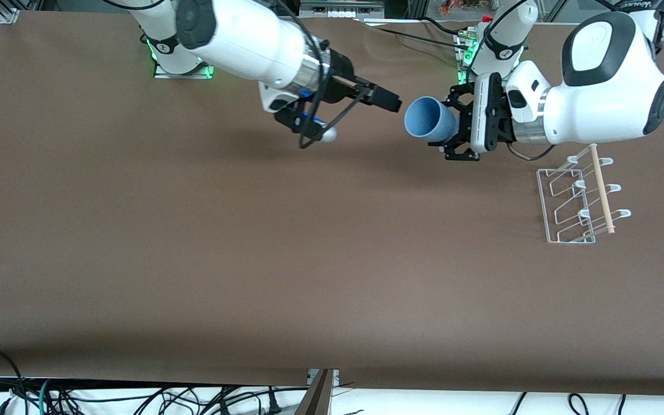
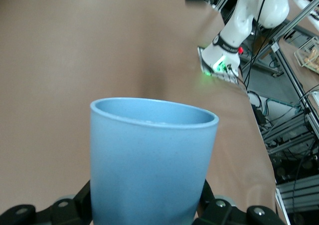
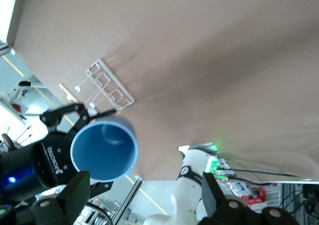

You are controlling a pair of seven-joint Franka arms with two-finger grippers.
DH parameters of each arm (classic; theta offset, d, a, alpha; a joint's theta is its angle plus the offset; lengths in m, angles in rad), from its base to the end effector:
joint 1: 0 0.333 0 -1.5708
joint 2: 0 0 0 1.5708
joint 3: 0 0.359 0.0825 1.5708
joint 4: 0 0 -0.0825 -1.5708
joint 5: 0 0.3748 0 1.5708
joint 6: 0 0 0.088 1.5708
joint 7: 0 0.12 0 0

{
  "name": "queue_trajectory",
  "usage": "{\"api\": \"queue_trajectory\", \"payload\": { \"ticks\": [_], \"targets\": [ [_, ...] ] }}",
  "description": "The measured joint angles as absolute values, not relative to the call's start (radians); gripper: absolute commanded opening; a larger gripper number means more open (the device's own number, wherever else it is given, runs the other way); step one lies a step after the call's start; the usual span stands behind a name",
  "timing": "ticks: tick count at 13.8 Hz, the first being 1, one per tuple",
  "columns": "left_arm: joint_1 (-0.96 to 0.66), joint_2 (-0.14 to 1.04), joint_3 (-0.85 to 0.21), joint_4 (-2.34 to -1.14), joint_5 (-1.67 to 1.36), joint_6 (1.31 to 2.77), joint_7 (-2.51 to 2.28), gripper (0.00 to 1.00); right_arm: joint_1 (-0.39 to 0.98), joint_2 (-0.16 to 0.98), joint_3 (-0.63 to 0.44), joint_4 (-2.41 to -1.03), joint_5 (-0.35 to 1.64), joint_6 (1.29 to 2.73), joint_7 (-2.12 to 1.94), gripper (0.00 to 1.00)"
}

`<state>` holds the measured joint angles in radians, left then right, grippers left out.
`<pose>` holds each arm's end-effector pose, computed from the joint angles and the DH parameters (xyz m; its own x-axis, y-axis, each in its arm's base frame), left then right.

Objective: Transfer cup to left arm and place on rack
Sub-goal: 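Carry the cup with the left gripper while the right gripper withdraws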

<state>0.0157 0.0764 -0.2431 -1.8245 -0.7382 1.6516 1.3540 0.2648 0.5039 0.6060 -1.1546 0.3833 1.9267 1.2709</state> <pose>0.5253 -0.1951 0.5335 0.2506 -0.7764 0.5783 -0.9169 0.0013 0.3991 0.5355 0.4878 0.6249 0.7805 -0.3638 -0.5085 -0.5977 -0.6727 -0.4361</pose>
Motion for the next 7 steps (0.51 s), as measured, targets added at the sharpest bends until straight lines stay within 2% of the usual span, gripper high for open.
{"api": "queue_trajectory", "payload": {
  "ticks": [4,7],
  "targets": [
    [0.039,0.074,-0.238,-1.792,-0.464,1.631,1.281,0.0,0.09,0.426,0.598,-1.144,0.332,1.762,1.177,0.99],
    [0.043,0.077,-0.238,-1.77,-0.205,1.629,1.177,0.0,0.013,0.331,0.591,-1.138,0.15,1.616,1.121,0.99]
  ]
}}
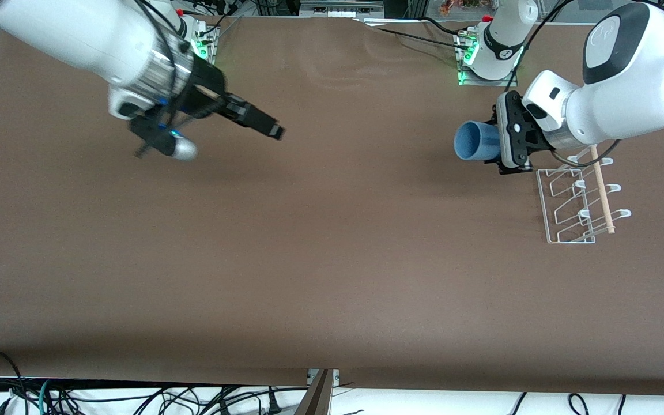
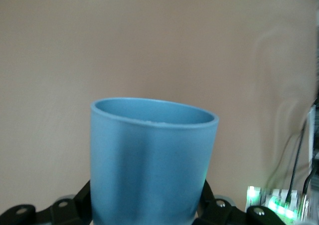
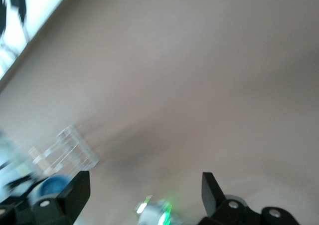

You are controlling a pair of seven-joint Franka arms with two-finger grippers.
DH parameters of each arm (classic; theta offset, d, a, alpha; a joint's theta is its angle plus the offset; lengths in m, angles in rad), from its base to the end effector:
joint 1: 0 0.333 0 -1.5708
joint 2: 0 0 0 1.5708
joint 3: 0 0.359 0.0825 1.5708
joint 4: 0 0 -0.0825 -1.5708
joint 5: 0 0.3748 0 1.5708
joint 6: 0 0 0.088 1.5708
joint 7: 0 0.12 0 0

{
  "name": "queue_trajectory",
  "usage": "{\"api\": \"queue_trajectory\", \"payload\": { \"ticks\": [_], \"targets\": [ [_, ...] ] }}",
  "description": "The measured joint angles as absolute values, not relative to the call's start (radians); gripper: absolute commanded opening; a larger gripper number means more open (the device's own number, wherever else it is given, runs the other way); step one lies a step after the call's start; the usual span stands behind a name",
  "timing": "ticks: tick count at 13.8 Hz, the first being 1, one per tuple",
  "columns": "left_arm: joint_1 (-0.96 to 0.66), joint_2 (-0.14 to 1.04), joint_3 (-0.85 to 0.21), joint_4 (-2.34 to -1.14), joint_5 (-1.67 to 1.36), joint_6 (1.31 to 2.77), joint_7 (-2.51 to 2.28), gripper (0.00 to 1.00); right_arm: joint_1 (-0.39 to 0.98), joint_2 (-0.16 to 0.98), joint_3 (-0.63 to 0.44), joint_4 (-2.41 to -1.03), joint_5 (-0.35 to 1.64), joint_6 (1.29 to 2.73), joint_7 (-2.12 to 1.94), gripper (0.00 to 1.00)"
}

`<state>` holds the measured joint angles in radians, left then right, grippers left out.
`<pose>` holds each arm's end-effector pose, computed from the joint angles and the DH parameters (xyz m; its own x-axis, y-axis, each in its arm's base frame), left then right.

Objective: Transfer cup to left arm and place on rack
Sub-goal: 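Carry the cup with the left gripper while the right gripper withdraws, then hang the blue cup on the rack hook with the left gripper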

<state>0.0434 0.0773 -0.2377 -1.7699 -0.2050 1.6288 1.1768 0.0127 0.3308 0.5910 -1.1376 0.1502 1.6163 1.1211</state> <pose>0.5391 -0.1259 0.5293 0.2451 -0.9627 0.1145 -0.9374 -0.2052 0.2814 0.5670 0.3119 0.6935 0.8498 -0.4846 -0.2075 -0.5270 -0.7888 -0.3162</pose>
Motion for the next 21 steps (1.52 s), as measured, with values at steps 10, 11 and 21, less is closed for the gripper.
{"api": "queue_trajectory", "payload": {
  "ticks": [10,11,21],
  "targets": [
    [0.044,0.209,-0.242,-1.769,0.67,1.476,0.951,0.01,-0.011,0.23,0.203,-1.214,0.099,1.424,0.563,0.99],
    [0.043,0.237,-0.245,-1.776,0.742,1.445,0.882,0.01,-0.011,0.195,0.18,-1.273,0.099,1.434,0.504,0.99],
    [-0.049,0.431,-0.255,-1.932,1.11,1.325,0.494,0.0,-0.005,0.001,-0.052,-1.701,0.081,1.594,-0.135,0.99]
  ]
}}
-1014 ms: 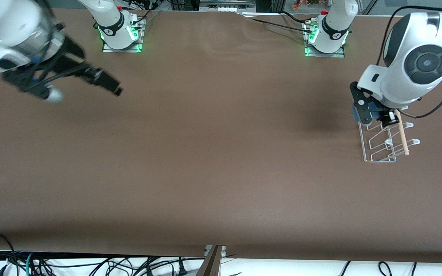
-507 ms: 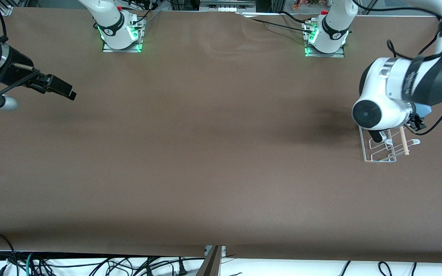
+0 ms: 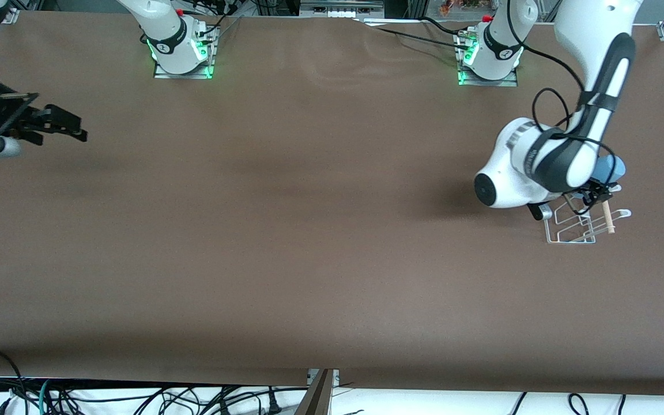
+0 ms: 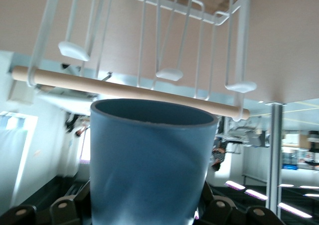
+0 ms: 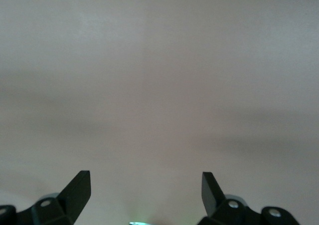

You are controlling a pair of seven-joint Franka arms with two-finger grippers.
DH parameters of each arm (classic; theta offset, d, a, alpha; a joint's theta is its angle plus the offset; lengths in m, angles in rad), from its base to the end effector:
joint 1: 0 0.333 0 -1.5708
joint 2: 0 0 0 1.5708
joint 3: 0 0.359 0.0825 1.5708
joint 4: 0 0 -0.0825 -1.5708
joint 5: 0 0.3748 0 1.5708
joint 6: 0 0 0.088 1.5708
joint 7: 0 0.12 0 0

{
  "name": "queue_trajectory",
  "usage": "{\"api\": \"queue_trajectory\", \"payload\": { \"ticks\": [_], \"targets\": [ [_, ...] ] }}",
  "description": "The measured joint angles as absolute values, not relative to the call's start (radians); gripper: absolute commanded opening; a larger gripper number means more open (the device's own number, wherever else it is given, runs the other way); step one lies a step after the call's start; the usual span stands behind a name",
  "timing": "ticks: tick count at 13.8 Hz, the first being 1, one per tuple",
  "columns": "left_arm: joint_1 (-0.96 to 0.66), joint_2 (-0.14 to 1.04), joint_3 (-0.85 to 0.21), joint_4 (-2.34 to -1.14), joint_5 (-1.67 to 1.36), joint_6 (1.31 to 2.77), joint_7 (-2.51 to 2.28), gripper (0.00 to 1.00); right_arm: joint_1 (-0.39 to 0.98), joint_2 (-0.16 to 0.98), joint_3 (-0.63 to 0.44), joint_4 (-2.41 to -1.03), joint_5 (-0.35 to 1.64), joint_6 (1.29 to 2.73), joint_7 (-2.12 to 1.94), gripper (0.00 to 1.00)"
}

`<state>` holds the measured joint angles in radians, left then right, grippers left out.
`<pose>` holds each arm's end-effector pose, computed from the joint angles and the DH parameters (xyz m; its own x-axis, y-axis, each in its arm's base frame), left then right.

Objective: Transfer cup to left arm and place on rack
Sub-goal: 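Hang the blue cup on the rack hook with the left gripper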

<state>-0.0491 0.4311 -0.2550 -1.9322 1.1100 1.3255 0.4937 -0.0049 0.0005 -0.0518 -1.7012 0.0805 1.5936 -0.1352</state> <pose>0.5556 -0.0323 0.3263 0.1985 -0.1837 -0.9627 -0.9548 -0.2578 -0.1477 0.5393 -0.0211 0.5964 0.9924 0.0764 -0.0962 0.0674 -0.9933 -0.0935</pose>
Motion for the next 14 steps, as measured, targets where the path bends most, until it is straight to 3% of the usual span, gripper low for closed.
{"api": "queue_trajectory", "payload": {
  "ticks": [9,10,12,14],
  "targets": [
    [-0.054,0.444,-0.254,-2.074,1.21,1.322,0.236,0.02,0.02,0.014,-0.047,-1.701,0.047,1.591,-0.142,0.99],
    [-0.055,0.453,-0.254,-2.075,1.21,1.323,0.217,0.14,0.02,0.017,-0.047,-1.701,0.046,1.591,-0.142,0.99],
    [-0.055,0.477,-0.254,-2.075,1.211,1.323,0.168,1.0,0.023,0.023,-0.047,-1.701,0.045,1.591,-0.142,0.99],
    [-0.055,0.494,-0.254,-2.075,1.226,1.323,0.133,1.0,0.027,0.025,-0.047,-1.701,0.044,1.591,-0.142,0.99]
  ]
}}
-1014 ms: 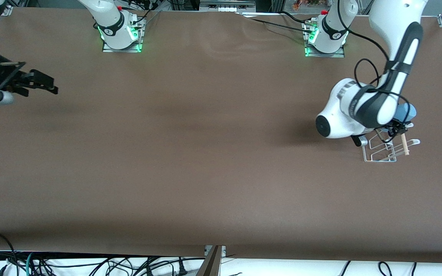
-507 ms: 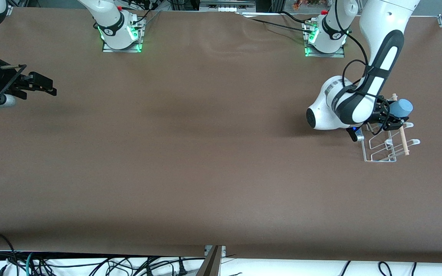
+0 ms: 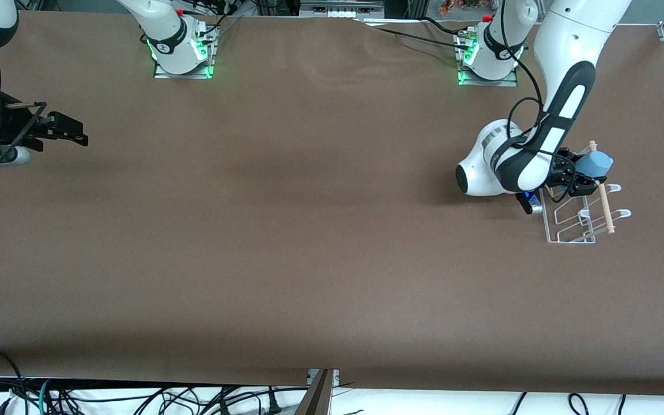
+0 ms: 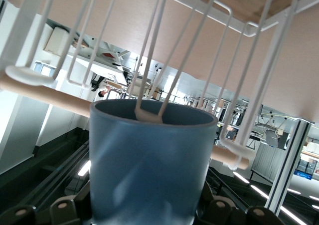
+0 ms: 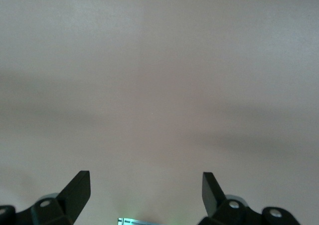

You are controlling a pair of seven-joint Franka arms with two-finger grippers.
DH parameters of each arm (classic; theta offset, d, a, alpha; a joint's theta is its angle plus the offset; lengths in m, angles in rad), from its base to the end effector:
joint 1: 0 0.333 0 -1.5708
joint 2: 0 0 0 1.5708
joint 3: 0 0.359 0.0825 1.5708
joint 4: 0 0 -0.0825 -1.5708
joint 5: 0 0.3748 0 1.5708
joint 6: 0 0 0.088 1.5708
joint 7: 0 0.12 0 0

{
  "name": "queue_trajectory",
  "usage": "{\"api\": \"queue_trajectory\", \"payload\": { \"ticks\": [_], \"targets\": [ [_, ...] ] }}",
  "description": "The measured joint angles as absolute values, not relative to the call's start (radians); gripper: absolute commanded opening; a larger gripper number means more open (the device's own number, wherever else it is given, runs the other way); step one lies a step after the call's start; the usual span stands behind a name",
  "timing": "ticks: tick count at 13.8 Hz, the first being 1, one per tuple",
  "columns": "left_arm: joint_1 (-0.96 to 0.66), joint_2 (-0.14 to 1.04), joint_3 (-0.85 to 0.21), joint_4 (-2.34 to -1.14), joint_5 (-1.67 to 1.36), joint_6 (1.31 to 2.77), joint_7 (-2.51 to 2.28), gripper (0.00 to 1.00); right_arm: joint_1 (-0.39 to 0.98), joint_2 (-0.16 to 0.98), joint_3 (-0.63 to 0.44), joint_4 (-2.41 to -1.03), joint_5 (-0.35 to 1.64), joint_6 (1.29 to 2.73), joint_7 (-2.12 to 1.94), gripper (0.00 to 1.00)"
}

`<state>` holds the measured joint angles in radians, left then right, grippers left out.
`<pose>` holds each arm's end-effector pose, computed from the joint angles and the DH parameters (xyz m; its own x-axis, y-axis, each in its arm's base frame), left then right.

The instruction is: Transfer cup to left arm and place on rack

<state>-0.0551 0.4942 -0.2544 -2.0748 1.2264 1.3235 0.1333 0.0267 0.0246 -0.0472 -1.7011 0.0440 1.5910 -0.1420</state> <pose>0.5213 -0.0232 0.2591 0.3653 -0.0292 -0.9304 -0.9202 -0.1626 -0.3561 0.5454 -0.0057 0.5829 0.9846 0.1202 -0.1269 0.1132 -0.9917 -0.0609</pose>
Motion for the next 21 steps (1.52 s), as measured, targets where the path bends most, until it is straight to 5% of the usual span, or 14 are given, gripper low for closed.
{"api": "queue_trajectory", "payload": {
  "ticks": [6,15,21],
  "targets": [
    [-0.048,0.484,-0.252,-1.999,1.177,1.32,0.112,1.0,0.029,0.027,-0.047,-1.701,0.043,1.59,-0.142,0.99],
    [0.026,0.424,-0.246,-1.473,0.47,1.287,0.025,1.0,0.044,0.034,-0.046,-1.701,0.043,1.589,-0.142,0.99],
    [0.011,0.393,-0.217,-1.257,0.182,1.393,-0.113,1.0,0.052,0.038,-0.046,-1.701,0.043,1.589,-0.142,0.99]
  ]
}}
